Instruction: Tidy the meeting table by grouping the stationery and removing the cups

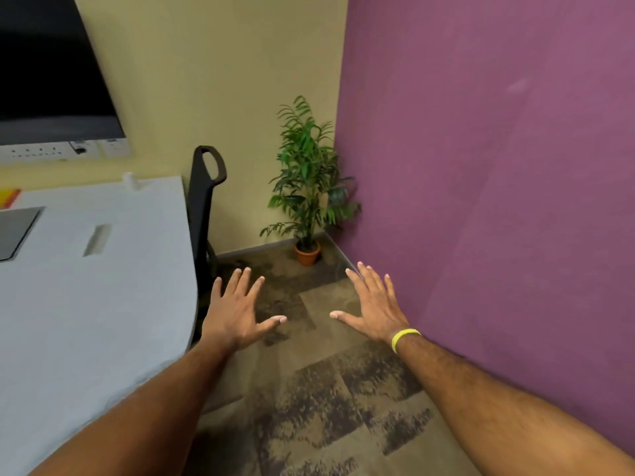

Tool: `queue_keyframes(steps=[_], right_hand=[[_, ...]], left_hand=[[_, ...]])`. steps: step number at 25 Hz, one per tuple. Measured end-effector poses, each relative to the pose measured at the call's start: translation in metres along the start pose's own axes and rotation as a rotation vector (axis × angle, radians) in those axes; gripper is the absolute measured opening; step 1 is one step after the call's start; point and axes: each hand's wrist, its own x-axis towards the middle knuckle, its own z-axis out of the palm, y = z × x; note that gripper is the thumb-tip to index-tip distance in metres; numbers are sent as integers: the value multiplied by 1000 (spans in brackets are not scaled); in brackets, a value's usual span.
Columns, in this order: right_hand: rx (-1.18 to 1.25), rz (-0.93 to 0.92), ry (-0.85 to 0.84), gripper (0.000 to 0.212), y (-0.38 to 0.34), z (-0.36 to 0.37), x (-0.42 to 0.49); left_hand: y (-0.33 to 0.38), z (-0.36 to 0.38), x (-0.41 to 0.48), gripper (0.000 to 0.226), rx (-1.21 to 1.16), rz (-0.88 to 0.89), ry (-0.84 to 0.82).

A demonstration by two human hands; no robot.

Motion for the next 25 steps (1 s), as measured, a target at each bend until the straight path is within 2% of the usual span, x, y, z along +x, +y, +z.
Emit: queue_keyframes(steps=[7,12,19,25], right_hand=[[-10,-132,-48,104,10,52,203],[23,-189,-27,103,-1,54,345],[87,-338,-9,104,-17,87,538],[138,-522,-27,103,-28,100,714]], left_hand=[[-86,49,150,114,-13,-192,-30],[-165,51,245,116,40,-310,-56],[-239,47,378,109,4,-489,71],[-288,53,468,111,35,-759,94]])
